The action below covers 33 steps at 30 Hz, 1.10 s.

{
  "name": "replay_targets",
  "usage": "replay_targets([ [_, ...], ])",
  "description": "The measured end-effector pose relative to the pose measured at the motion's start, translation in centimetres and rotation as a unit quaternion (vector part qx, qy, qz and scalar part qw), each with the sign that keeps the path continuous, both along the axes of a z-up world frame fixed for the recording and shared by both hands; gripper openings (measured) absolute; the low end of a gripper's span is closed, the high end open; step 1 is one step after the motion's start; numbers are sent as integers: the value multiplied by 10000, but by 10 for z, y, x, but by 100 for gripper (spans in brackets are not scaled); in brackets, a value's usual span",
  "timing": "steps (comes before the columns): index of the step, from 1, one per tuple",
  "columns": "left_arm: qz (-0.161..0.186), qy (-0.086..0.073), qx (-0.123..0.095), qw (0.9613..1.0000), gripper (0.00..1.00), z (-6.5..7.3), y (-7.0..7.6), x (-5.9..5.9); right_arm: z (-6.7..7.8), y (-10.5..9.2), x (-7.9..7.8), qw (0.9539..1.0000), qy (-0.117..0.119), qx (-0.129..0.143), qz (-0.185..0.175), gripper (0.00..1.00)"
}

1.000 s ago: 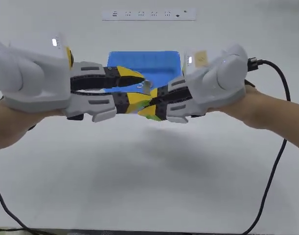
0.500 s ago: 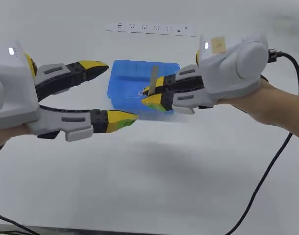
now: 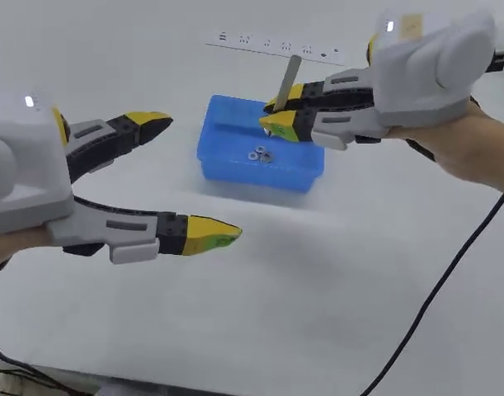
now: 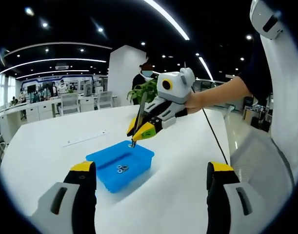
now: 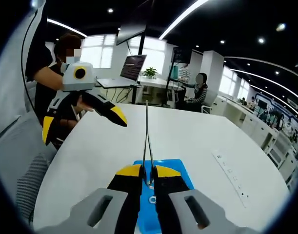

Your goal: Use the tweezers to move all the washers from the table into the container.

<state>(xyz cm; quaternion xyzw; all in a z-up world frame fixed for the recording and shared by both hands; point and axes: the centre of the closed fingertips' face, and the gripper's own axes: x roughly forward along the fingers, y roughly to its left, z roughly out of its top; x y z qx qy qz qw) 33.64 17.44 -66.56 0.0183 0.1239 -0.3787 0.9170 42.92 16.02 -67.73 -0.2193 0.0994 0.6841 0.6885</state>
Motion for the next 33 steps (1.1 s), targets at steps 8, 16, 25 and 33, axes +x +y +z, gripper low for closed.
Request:
replay_targets([
  [8, -3, 159, 147, 9998, 99, -13, 8, -5, -44, 12, 22, 9995, 171, -244, -95, 9],
  [16, 154, 267, 162, 9994, 100, -19, 19, 1, -75, 14, 36, 9979, 365, -483, -208, 9],
  [25, 143, 323, 115, 9993, 99, -20, 14, 8, -84, 9, 42, 9971, 455, -533, -307, 10],
  [33, 159, 351, 108, 9992, 99, -18, 13, 7, -87, 6, 45, 9960, 611, -495, -412, 11],
])
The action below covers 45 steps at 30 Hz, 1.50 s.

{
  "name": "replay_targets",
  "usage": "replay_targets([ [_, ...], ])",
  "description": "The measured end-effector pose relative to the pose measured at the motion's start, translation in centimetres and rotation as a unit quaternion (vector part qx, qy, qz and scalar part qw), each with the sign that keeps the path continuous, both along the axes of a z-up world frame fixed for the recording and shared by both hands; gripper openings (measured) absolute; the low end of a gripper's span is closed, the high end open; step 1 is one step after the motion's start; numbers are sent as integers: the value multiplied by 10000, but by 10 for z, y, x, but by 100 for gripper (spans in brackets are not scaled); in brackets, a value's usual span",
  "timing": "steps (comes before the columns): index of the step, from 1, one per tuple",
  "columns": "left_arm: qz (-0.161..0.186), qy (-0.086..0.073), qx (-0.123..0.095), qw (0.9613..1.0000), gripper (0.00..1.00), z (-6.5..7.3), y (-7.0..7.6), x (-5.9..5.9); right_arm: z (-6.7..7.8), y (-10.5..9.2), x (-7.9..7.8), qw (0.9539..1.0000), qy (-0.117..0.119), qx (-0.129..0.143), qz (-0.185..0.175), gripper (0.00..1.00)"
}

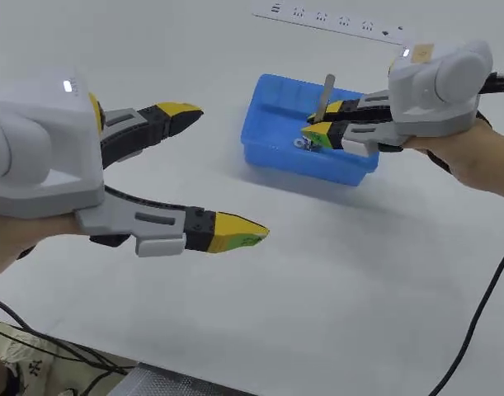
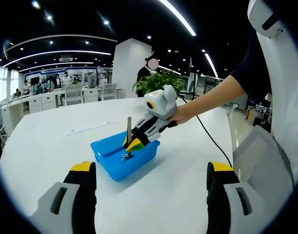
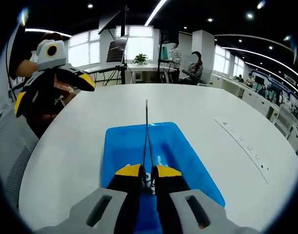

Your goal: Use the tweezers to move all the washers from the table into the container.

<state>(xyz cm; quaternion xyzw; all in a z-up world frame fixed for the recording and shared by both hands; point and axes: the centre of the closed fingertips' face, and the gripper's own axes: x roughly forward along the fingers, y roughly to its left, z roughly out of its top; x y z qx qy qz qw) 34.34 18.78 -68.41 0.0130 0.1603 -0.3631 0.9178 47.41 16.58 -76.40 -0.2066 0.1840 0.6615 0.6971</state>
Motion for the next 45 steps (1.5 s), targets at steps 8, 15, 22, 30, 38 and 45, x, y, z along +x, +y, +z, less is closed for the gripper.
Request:
replay_targets([
  [8, 36, 8, -32, 10000, 99, 0, 3, 1, 12, 2, 1, 9999, -30, 149, -22, 8],
  [15, 70, -131, -82, 9999, 99, 7, 5, 18, 26, 3, 2, 9996, -108, 265, -50, 8],
  [22, -35, -250, 143, 9996, 90, 13, 1, 43, 36, 4, -7, 9993, -257, 251, 58, 8],
  [30, -586, -629, 542, 9948, 68, 36, -22, 78, 47, 3, -26, 9975, -608, 46, 348, 8],
  [38, -1266, -640, 870, 9861, 45, 40, -44, 80, 51, 0, -46, 9934, -877, -139, 723, 8],
  [45, -1647, -657, 994, 9791, 27, 39, -56, 67, 50, -4, -59, 9897, -1013, -282, 974, 8],
])
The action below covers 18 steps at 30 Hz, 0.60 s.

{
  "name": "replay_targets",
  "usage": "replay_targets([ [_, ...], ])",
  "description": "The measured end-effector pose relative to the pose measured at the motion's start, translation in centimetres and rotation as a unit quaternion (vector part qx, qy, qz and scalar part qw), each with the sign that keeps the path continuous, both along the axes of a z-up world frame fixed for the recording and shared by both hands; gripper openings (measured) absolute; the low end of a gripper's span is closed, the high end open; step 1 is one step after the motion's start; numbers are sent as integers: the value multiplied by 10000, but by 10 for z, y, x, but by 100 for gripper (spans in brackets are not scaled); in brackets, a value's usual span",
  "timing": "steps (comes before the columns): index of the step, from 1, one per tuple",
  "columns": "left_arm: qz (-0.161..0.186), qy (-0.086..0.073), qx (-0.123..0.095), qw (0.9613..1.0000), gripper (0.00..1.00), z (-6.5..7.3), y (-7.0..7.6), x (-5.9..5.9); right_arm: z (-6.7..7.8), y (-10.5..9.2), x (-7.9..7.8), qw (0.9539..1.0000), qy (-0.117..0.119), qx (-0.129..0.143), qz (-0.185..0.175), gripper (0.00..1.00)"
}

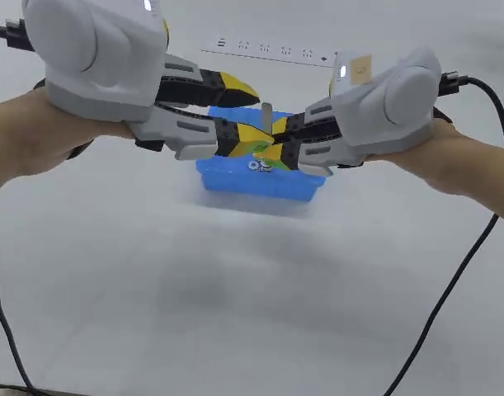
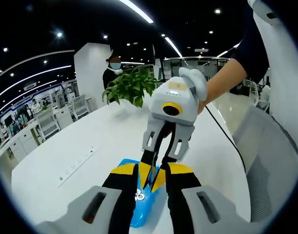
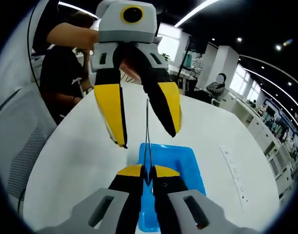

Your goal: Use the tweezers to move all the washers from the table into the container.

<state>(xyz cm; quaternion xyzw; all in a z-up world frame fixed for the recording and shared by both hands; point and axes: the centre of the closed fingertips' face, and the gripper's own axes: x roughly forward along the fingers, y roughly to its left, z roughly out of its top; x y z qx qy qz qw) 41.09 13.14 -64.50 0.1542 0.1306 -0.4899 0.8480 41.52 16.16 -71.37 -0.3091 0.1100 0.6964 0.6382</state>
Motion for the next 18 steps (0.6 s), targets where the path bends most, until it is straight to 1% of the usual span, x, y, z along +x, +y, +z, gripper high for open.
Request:
replay_targets([
  [3, -80, -14, 20, 10000, 23, 1, -3, -4, 0, -1, -8, 9999, -57, -69, 146, 8],
  [5, -115, -9, 11, 9999, 18, 2, -3, -6, 1, -1, -12, 9997, -79, -83, 216, 8],
  [7, -216, 19, -15, 9998, 13, 4, -5, -12, 3, -1, -15, 9996, -95, -83, 244, 8],
  [8, -294, 23, 25, 9996, 10, 4, -9, -17, 5, -2, -16, 9996, -102, -74, 249, 8],
  [9, -342, -8, 77, 9994, 8, 4, -9, -19, 6, -2, -16, 9996, -104, -67, 246, 8],
  [10, -341, -128, 156, 9992, 8, 6, -12, -22, 6, -3, -16, 9996, -132, -75, 254, 8],
  [11, -368, -92, 152, 9992, 7, 6, -13, -25, 7, -4, -17, 9995, -160, -82, 276, 8],
  [12, -378, -115, 167, 9991, 7, 7, -14, -26, 8, -4, -18, 9994, -169, -84, 293, 8],
  [13, -384, -178, 206, 9989, 7, 8, -14, -27, 8, -5, -19, 9993, -187, -89, 308, 8],
  [14, -399, -217, 247, 9987, 7, 8, -13, -27, 9, -5, -19, 9991, -244, -102, 318, 8],
  [16, -501, -393, 373, 9973, 7, 12, -14, -31, 13, -6, -20, 9991, -286, -85, 315, 8],
  [18, -540, -394, 349, 9972, 6, 16, -15, -35, 19, -7, -23, 9990, -305, -44, 322, 8],
])
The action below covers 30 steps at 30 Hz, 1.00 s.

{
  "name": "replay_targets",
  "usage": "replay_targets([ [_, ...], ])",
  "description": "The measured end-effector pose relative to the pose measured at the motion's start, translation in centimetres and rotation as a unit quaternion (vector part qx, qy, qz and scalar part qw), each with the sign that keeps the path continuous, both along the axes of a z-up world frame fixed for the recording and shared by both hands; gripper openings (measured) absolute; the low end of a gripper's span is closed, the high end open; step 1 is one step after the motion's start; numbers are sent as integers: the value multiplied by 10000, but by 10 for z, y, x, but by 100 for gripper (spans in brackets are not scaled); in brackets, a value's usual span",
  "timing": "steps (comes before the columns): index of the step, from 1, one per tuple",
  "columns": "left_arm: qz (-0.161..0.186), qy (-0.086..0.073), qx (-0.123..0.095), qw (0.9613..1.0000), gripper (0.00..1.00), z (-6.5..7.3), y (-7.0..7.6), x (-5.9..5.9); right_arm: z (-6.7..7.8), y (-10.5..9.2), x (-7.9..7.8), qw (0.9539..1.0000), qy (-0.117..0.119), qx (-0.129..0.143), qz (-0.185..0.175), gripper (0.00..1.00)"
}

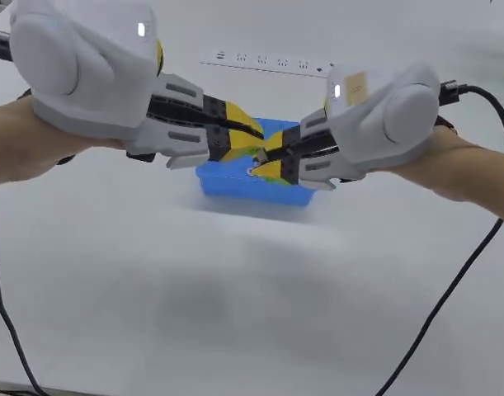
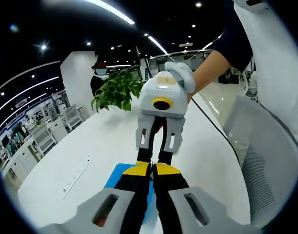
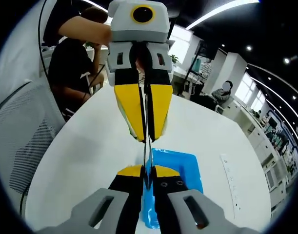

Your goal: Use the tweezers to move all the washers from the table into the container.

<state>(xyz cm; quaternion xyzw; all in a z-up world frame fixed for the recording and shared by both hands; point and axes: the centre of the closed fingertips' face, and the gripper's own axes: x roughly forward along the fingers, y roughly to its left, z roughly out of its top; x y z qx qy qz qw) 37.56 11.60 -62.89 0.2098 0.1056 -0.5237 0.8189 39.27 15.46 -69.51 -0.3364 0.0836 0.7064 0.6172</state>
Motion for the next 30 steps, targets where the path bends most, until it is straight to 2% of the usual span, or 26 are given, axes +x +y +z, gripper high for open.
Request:
replay_targets([
  [5, -199, 4, -5, 9998, 6, 6, 2, -11, 8, -7, -12, 10000, -46, 32, 80, 8],
  [7, -229, -13, 26, 9997, 6, 6, 2, -14, 11, -10, -18, 10000, 4, 37, 78, 8],
  [8, -222, -19, 53, 9997, 6, 6, 2, -15, 13, -11, -19, 9999, 97, 66, -6, 8],
  [14, -129, -23, 74, 9999, 7, 11, 3, -23, 21, -14, -28, 10000, -5, 81, -9, 8],
  [16, -113, -36, 81, 9999, 7, 14, 2, -25, 19, -14, -24, 9999, -7, 103, 2, 8],
  [21, -120, -35, 372, 9992, 12, 9, 5, -33, 22, -15, -34, 9999, -59, 99, 58, 8],
  [25, -88, -58, 273, 9996, 9, 13, 6, -35, 23, -16, -40, 9999, -71, 87, 105, 8],
  [30, -100, -18, 369, 9993, 7, 7, 10, -38, 24, -18, -43, 9998, -108, 46, 132, 8],
])
